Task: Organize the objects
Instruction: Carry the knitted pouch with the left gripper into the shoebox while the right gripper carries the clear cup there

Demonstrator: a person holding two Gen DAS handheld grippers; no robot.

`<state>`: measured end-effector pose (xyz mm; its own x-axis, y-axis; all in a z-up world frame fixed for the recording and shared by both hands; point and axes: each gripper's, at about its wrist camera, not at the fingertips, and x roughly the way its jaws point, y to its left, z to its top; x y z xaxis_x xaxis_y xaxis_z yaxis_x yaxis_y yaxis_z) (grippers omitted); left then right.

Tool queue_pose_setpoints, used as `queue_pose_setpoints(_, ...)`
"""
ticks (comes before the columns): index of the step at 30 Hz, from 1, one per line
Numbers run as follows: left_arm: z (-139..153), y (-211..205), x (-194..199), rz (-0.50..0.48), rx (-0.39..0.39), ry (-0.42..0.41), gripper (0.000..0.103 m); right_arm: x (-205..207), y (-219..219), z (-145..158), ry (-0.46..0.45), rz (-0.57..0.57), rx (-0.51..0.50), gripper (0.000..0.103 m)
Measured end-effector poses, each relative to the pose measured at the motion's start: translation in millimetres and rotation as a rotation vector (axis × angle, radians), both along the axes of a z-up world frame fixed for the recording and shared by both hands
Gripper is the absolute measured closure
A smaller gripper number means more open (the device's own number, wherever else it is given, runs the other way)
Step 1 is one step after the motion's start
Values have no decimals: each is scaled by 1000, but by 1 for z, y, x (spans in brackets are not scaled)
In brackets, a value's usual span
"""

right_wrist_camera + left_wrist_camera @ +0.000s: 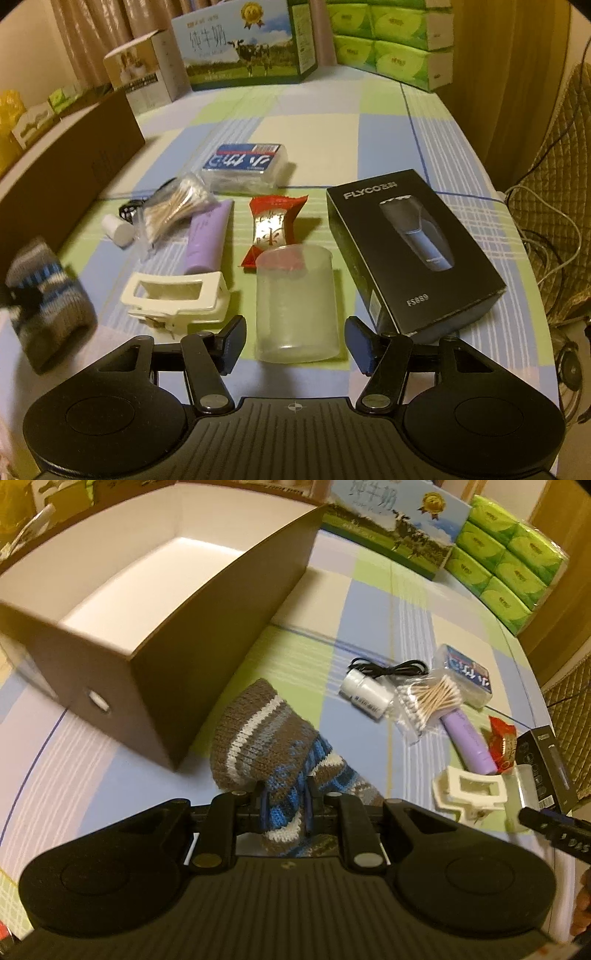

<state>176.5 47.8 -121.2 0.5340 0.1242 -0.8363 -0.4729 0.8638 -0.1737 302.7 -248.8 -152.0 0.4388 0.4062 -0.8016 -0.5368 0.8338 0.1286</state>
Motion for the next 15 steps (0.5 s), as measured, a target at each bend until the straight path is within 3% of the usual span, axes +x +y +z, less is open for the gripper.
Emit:
queue_pose_setpoints(3, 4, -4, 7, -14, 18, -9, 89, 2, 3, -6, -15, 0, -20, 46)
queue_pose_setpoints(5, 7, -6, 12, -20, 24, -19, 89, 3, 4, -9, -27, 9, -29, 55)
queue_pose_setpoints(9, 17, -11, 18, -42, 54, -29, 89, -1, 4, -7, -42, 34, -44, 55)
queue_pose_setpoints(15, 33, -13, 11, -69, 39, -63, 89, -16, -7, 15, -27, 17, 24, 55)
